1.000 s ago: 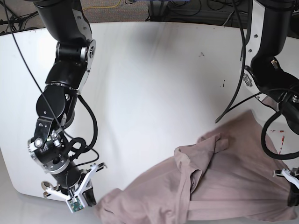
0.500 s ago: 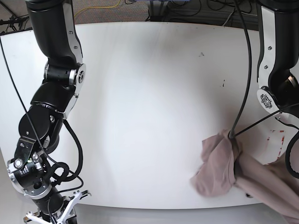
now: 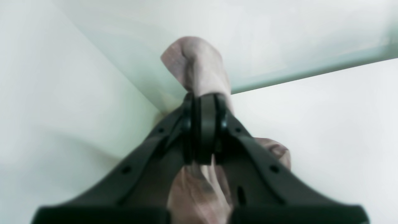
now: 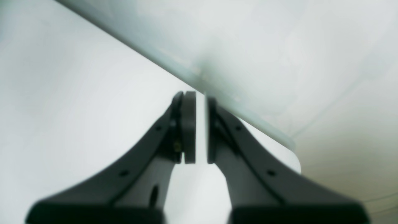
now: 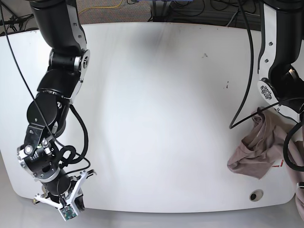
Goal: Fold the T-shirt properly
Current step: 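Lift the shirt with both grippers and swing it off the table, then lay the held shirt back across the table between both grippers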
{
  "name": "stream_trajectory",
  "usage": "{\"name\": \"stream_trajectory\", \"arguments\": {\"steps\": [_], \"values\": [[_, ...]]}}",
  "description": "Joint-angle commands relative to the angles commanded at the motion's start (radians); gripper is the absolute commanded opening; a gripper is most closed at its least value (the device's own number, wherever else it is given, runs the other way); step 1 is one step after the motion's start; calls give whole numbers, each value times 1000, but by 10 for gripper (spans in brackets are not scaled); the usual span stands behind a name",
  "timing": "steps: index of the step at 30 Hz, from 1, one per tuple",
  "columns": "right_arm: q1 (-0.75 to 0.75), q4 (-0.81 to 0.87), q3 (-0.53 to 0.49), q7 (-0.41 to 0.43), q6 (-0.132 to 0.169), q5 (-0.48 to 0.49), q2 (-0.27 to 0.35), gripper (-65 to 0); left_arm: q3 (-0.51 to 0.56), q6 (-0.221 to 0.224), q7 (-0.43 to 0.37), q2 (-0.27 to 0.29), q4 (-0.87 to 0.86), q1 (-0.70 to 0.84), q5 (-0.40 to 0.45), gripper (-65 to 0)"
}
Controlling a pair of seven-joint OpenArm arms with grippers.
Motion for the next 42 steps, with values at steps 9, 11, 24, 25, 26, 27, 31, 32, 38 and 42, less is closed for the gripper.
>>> {"name": "stream_trajectory", "arguments": {"steps": [9, 11, 24, 25, 26, 27, 31, 32, 38, 42], "values": [[-89, 6, 35, 0, 0, -2, 3, -610, 89, -2, 0, 12, 110, 0, -64, -650], [-107, 6, 52, 0, 0, 5, 2, -610, 97, -2, 0, 32, 138, 0, -104, -650], [-232, 49, 133, 2, 0, 8, 2, -612, 282, -2, 0, 137, 175, -44, -252, -650], [-245, 60, 140, 2, 0, 8, 0, -612, 299, -2, 0, 147, 175, -57, -252, -650], [-255, 69, 141, 2, 0, 8, 0, -612, 318, -2, 0, 161, 175, -72, -250, -650], [-262, 71, 141, 2, 0, 8, 0, -612, 336, -2, 0, 175, 173, -86, -253, -650], [-284, 72, 147, 2, 0, 8, 0, -612, 443, -2, 0, 230, 173, -146, -247, -650], [-293, 74, 150, 2, 0, 8, 0, -612, 466, -2, 0, 252, 173, -164, -247, -650], [-356, 137, 187, 2, 0, 8, -3, -612, 531, -2, 0, 368, 157, -252, -216, -650], [-371, 140, 192, 2, 0, 8, -3, -612, 582, -2, 0, 443, 112, -302, -157, -650]]}}
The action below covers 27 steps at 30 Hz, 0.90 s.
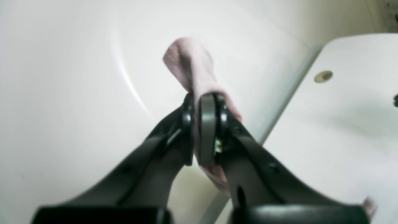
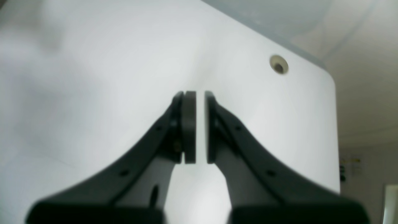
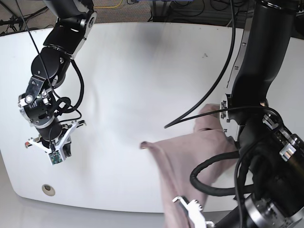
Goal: Fold the T-shirt properly
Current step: 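Lay the held shirt back across the table between both grippers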
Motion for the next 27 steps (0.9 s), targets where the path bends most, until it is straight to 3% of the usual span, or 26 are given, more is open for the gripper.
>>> {"name": "stream_trajectory", "arguments": {"steps": [2, 13, 17, 27], "values": [[-5, 0, 8, 0, 0, 0, 0, -612, 9, 0, 0, 27, -11, -29, 25, -650], [-29, 0, 49, 0, 0, 0, 0, -612, -12, 0, 0, 23, -11, -55, 40, -650], [-29, 0, 49, 0, 0, 0, 0, -612, -41, 0, 0, -31, -11, -20, 38, -650], [-38, 0, 49, 0, 0, 0, -20, -612, -126, 0, 0, -245, 37, 186, -9, -650]]}}
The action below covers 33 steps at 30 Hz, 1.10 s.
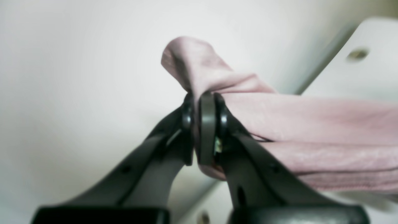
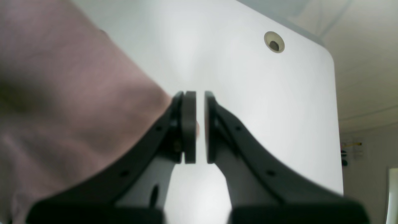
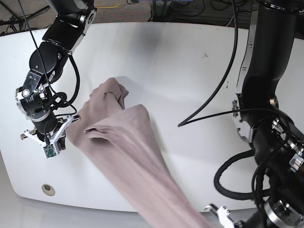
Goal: Fold the T-shirt properly
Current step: 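Lay the held shirt back across the table between both grippers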
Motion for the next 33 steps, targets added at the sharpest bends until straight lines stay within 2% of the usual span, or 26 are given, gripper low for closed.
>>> {"name": "stream_trajectory", "arguments": {"steps": [5, 14, 20, 26, 33], "values": [[-21, 0, -5, 0, 0, 0, -9, -612, -63, 0, 0, -106, 8, 146, -49, -650], [-60, 0, -5, 0, 0, 0, -35, -612, -181, 0, -7, -192, 15, 410, -133, -650], [-68, -6, -8, 0, 0, 2, -41, -612, -216, 0, -76, -219, 14, 554, -137, -650], [-68, -8, -5, 0, 0, -6, -74, -610, -219, 0, -130, -258, 12, 667, -138, -650], [-66, -44, -6, 0, 0, 0, -80, -606, -233, 0, -168, -264, 14, 763, -137, -650]]}}
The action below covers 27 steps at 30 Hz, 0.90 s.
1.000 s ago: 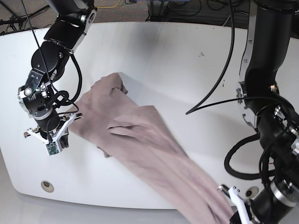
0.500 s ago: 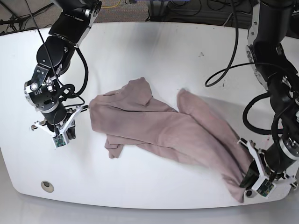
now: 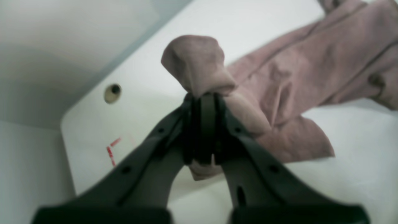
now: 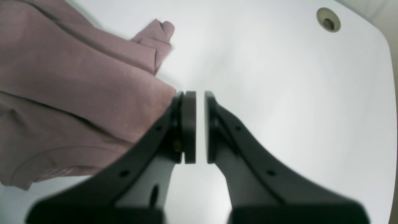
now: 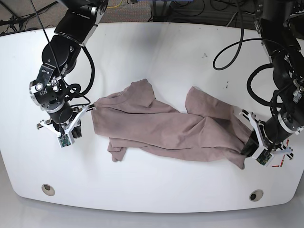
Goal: Fold the T-shirt properly
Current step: 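Lay the held shirt back across the table between both grippers, then pull both grippers apart to stretch the shirt taut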
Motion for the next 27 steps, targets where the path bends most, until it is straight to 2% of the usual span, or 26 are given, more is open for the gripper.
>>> {"name": "stream_trajectory", "arguments": {"steps": [2, 8, 12, 16, 27], "values": [[6, -25, 0, 0, 0, 0, -2, -588, -21, 0, 0, 0, -2, 17, 2, -650], [8, -95, 5, 0, 0, 2, -8, -368, -41, 0, 0, 0, -5, 49, 2, -650], [6, -127, 6, 2, 0, 2, -32, -257, -43, 0, 0, 0, -3, 64, 2, -650], [8, -170, 6, 6, 0, 2, -37, -209, -43, 0, 0, 0, -3, 68, 3, -650], [26, -319, 5, 123, 0, -3, -58, -117, -41, 0, 0, 5, -2, 94, 2, -650]]}}
